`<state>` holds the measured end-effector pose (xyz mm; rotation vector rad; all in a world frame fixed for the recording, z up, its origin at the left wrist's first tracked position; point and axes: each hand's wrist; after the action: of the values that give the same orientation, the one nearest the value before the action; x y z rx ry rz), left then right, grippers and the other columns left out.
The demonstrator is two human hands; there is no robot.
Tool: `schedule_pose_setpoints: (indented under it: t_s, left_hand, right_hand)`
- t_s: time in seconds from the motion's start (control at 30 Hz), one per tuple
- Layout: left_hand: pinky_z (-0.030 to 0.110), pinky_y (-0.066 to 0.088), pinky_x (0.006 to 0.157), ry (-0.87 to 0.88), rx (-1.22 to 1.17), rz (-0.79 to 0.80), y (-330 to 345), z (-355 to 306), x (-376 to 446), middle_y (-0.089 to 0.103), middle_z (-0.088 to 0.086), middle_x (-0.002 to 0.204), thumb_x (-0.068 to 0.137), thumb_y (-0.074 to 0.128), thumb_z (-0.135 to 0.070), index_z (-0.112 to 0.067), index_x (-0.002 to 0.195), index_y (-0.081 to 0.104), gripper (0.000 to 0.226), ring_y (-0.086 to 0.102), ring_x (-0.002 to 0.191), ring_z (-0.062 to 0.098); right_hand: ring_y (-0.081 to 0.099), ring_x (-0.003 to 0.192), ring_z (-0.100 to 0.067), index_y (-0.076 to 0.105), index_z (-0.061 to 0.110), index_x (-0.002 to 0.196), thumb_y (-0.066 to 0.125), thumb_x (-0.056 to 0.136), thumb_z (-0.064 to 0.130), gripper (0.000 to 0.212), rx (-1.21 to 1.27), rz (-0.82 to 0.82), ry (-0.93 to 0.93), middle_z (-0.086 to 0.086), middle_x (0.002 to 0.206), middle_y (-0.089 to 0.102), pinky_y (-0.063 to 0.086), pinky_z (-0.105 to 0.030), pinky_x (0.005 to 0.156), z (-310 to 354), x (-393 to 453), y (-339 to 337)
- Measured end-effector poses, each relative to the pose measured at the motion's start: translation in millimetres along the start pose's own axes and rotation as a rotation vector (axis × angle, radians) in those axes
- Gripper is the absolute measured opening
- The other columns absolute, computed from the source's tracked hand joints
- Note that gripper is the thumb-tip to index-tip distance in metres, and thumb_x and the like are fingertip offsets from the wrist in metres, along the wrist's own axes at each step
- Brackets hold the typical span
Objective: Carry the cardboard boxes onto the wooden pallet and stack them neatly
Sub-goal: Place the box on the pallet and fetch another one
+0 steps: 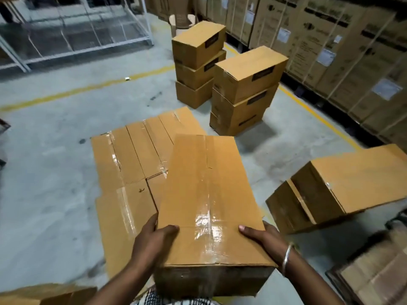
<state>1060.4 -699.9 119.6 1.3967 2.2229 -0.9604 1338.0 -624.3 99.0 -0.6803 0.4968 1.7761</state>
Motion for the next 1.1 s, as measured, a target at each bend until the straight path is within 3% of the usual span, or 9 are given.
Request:
schedule_pose_setpoints:
  t_s: [0.1, 0.2, 0.33, 0.47, 0.57, 0.7, 0.83, 1.0, 1.1]
  left_hand:
    - [0.036, 0.042, 0.104, 0.021, -0.055, 0.022, 28.3, -13.4, 20.5, 0.048, 0.006, 0.147, 0.085, 0.072, -0.021, -0.021, 0.15, 0.037, 0.074, 0.051, 0.126, 0.028]
    - [0.03, 0.048, 0.092, 0.039, -0.067, 0.086, 57.6, -29.0, 41.4, 0.06, -0.003, 0.134, 0.086, 0.071, -0.027, -0.027, 0.147, 0.041, 0.068, 0.059, 0.109, 0.02]
    - [0.036, 0.05, 0.1, 0.028, -0.099, 0.194, 93.3, -42.4, 61.4, 0.062, -0.01, 0.128, 0.084, 0.073, -0.035, -0.033, 0.145, 0.04, 0.069, 0.06, 0.11, 0.016]
    - [0.02, 0.041, 0.093, -0.021, -0.165, 0.242, 119.8, -52.9, 78.8, 0.056, -0.015, 0.113, 0.083, 0.076, -0.026, -0.028, 0.145, 0.041, 0.071, 0.054, 0.105, 0.009]
    - [0.022, 0.043, 0.099, -0.053, -0.203, 0.262, 146.3, -49.6, 93.7, 0.059, -0.014, 0.123, 0.078, 0.08, -0.024, -0.031, 0.148, 0.036, 0.083, 0.055, 0.114, 0.009]
    - [0.032, 0.037, 0.112, -0.133, -0.236, 0.271, 196.1, -36.8, 119.2, 0.05, -0.013, 0.14, 0.073, 0.083, -0.026, -0.041, 0.153, 0.013, 0.107, 0.045, 0.13, 0.01]
    - [0.034, 0.037, 0.113, -0.194, -0.301, 0.216, 247.5, -10.0, 154.0, 0.05, -0.013, 0.141, 0.06, 0.08, -0.038, -0.044, 0.151, 0.015, 0.112, 0.047, 0.128, 0.009]
    - [0.01, 0.03, 0.101, -0.231, -0.246, 0.103, 300.2, 31.4, 201.1, 0.041, -0.018, 0.143, 0.077, 0.07, -0.007, -0.032, 0.153, 0.018, 0.095, 0.041, 0.131, 0.006]
    - [0.016, 0.025, 0.111, -0.261, -0.242, 0.089, 320.2, 59.3, 222.3, 0.03, -0.019, 0.147, 0.082, 0.064, 0.003, -0.031, 0.154, 0.009, 0.097, 0.027, 0.139, 0.003]
  right_hand:
    - [0.075, 0.083, -0.024, 0.065, 0.016, 0.11, 0.091, 0.031, 0.055, 0.092, -0.095, -0.037, 0.021, -0.003, 0.093, 0.077, 0.057, -0.036, 0.073, 18.6, 24.4, -23.7]
    - [0.073, 0.086, -0.026, 0.066, 0.013, 0.109, 0.092, 0.018, 0.061, 0.106, -0.179, -0.093, 0.013, -0.005, 0.096, 0.077, 0.056, -0.035, 0.073, 38.7, 48.1, -56.4]
    - [0.072, 0.088, -0.032, 0.067, 0.007, 0.106, 0.093, 0.014, 0.055, 0.107, -0.243, -0.115, 0.082, -0.01, 0.094, 0.077, 0.055, -0.038, 0.076, 60.3, 84.0, -102.4]
    - [0.071, 0.093, -0.038, 0.065, 0.004, 0.113, 0.097, 0.013, 0.048, 0.113, -0.331, -0.068, 0.153, -0.017, 0.1, 0.075, 0.055, -0.046, 0.086, 77.9, 127.8, -132.1]
    - [0.07, 0.097, -0.038, 0.064, 0.008, 0.115, 0.098, 0.018, 0.049, 0.111, -0.426, -0.033, 0.192, -0.016, 0.103, 0.075, 0.051, -0.051, 0.095, 89.2, 172.7, -153.9]
    - [0.068, 0.103, -0.034, 0.062, 0.016, 0.12, 0.098, 0.024, 0.05, 0.108, -0.494, 0.047, 0.257, -0.01, 0.107, 0.074, 0.048, -0.054, 0.1, 92.9, 247.0, -185.0]
    - [0.066, 0.103, -0.033, 0.06, 0.024, 0.118, 0.095, 0.023, 0.052, 0.104, -0.543, 0.079, 0.242, -0.009, 0.111, 0.071, 0.051, -0.05, 0.094, 81.1, 310.3, -195.0]
    - [0.068, 0.1, -0.03, 0.059, 0.026, 0.126, 0.094, 0.021, 0.06, 0.116, -0.561, 0.117, 0.21, -0.006, 0.11, 0.073, 0.052, -0.052, 0.093, 30.5, 376.2, -203.7]
    - [0.067, 0.097, -0.025, 0.054, 0.015, 0.133, 0.097, 0.022, 0.048, 0.124, -0.53, 0.124, 0.227, -0.005, 0.108, 0.072, 0.055, -0.042, 0.086, -2.4, 395.2, -201.1]
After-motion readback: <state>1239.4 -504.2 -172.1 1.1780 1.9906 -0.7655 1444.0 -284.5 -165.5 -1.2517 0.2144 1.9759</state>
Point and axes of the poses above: each hand's wrist, its own x-axis towards the middle knuckle, its own y-axis out of the palm, z = x × y
